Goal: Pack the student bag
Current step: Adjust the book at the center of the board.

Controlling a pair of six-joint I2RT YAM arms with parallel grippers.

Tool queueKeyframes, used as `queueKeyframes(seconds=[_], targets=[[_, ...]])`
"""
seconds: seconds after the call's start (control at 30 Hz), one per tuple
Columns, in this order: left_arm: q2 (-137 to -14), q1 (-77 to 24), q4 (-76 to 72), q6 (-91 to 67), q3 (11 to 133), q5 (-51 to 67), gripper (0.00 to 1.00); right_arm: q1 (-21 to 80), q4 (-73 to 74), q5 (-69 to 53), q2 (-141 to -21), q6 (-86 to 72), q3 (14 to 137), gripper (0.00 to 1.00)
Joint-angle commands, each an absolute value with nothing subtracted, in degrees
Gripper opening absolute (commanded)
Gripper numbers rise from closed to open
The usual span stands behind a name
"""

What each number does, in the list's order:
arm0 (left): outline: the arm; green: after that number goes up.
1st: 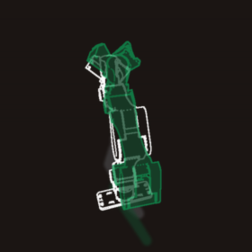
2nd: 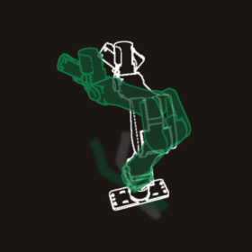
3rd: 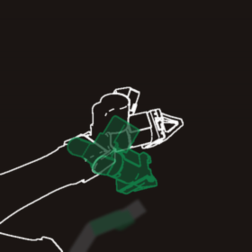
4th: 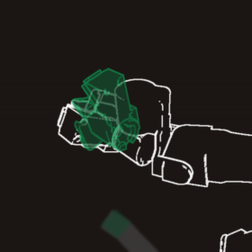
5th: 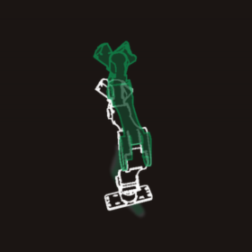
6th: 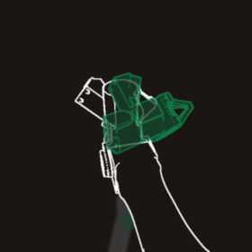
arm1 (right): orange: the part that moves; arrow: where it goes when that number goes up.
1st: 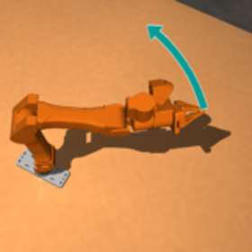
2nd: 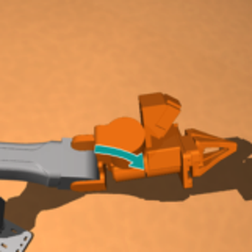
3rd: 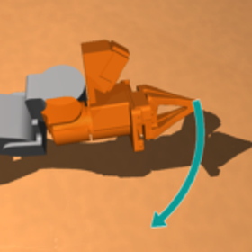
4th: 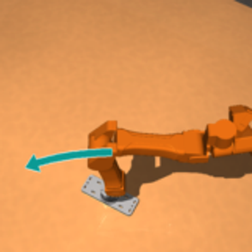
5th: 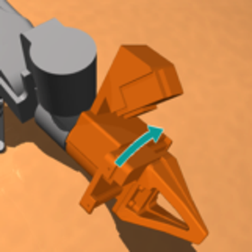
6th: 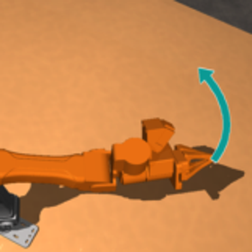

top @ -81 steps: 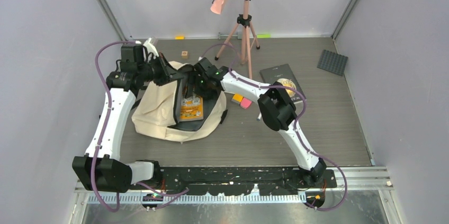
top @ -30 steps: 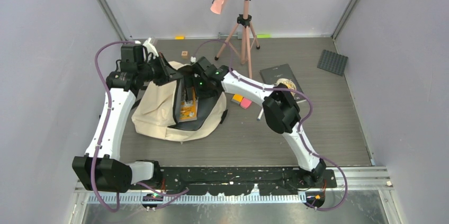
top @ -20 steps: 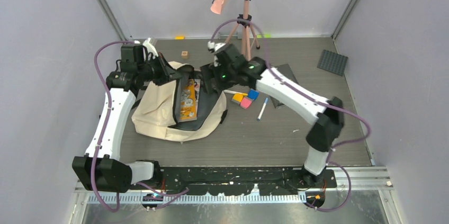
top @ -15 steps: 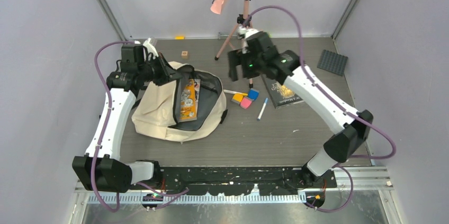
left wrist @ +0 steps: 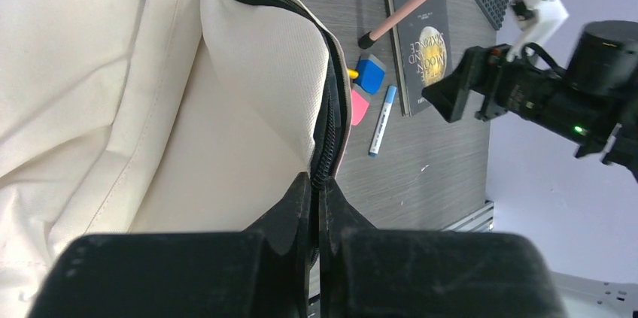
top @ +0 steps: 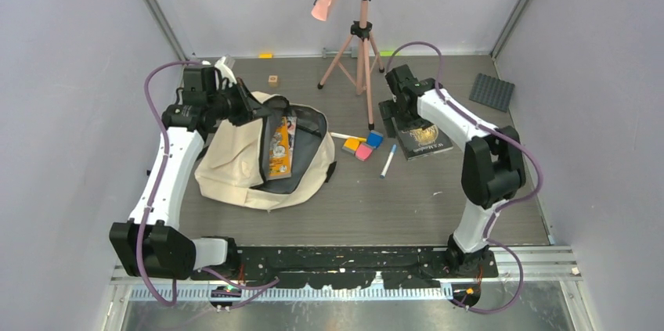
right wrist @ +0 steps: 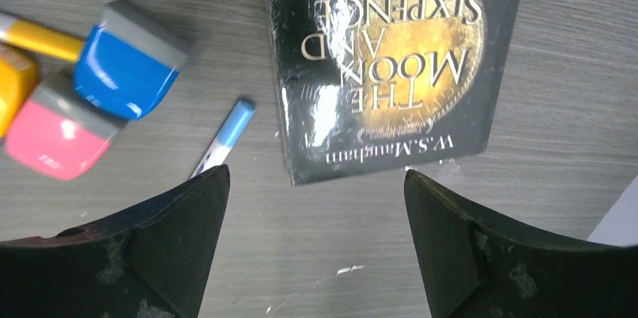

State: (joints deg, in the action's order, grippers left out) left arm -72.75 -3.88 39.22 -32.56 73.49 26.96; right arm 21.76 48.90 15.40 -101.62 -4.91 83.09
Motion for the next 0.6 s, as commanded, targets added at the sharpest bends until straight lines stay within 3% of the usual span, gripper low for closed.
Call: queueKeyframes(seconds=[0.0,0.33,0.57], targets=[[-72.94,-3.76,35.33,-32.25,73.44,27.9,0.0,21.19,45.23,18.02,-106.64,-0.44,85.99,0.91],[-72.75,-3.78,34.75,-31.8,72.12,28.3,0.0,21.18,40.82,18.52,-115.23,4.91,88.69,0.9],[-71.69,-3.73,36.44,-30.68,71.85,27.47,0.0,20.93,38.22,23.97,-117.25,5.64,86.51,0.81]])
